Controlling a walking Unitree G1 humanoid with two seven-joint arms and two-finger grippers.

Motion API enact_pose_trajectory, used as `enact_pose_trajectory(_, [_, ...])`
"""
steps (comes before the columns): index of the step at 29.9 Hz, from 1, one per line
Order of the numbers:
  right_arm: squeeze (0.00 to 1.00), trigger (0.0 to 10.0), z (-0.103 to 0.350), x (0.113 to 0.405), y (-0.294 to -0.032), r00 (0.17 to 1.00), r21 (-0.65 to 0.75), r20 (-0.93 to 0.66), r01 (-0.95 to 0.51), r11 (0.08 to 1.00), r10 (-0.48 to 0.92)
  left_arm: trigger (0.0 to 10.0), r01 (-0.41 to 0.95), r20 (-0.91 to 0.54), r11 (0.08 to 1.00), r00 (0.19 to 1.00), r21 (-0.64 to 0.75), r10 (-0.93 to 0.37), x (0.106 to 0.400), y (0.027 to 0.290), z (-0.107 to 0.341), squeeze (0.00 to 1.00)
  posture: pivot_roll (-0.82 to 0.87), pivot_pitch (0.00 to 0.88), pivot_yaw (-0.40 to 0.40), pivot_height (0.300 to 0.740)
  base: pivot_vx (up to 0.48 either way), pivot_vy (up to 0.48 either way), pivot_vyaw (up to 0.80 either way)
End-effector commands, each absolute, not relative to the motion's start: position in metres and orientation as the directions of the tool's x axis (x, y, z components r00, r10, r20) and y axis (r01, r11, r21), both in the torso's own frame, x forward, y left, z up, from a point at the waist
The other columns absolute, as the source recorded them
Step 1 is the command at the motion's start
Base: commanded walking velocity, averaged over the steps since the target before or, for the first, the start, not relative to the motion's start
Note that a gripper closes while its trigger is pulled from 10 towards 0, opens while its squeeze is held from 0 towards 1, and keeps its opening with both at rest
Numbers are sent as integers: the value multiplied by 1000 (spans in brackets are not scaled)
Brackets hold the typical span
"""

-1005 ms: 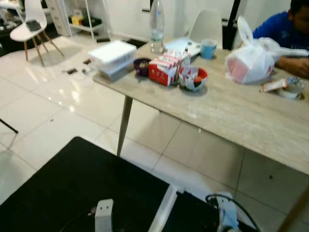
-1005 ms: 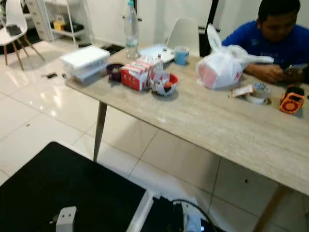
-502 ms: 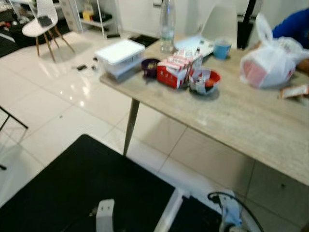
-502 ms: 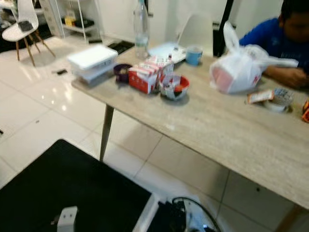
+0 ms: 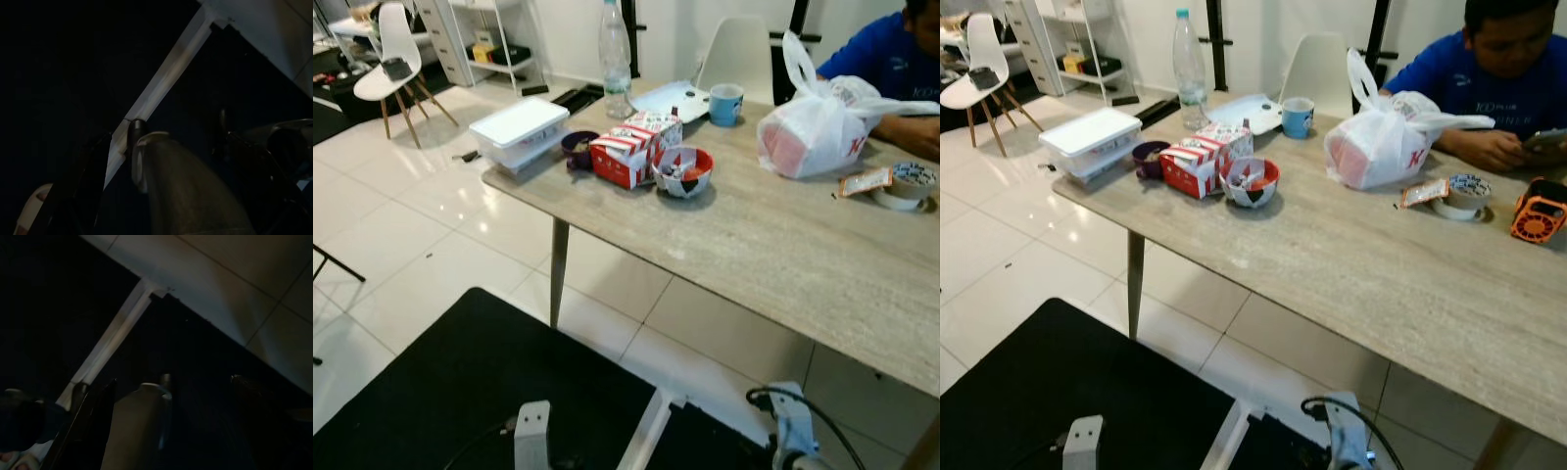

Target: Restocking fridge

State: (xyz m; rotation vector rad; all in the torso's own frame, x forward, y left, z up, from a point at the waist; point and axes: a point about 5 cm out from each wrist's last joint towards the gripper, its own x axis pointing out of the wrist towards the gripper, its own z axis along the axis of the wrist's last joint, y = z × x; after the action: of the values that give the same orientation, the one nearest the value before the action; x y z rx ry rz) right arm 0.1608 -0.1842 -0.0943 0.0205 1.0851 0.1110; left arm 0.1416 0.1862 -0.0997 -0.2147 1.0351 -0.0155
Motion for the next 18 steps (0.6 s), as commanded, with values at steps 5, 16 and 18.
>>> enact_pose_trajectory(5, [0,10000,-96,159,-180,453,78,-885,-92,993,112,10000,-92,-857,982,506,-165,-97,140,191,-100,0,-33,0,23,740,0,0,0])
enact_pose_trajectory(16, [0,10000,-96,158,-180,441,76,-891,-90,993,108,10000,-108,-858,982,508,-157,-81,139,193,-100,0,-34,0,26,740,0,0,-55])
enact_pose_trajectory(18, [0,10000,-97,157,-180,437,78,-893,-85,993,108,10000,-110,-857,981,509,-158,-81,139,193,-100,0,-34,0,26,740,0,0,-775])
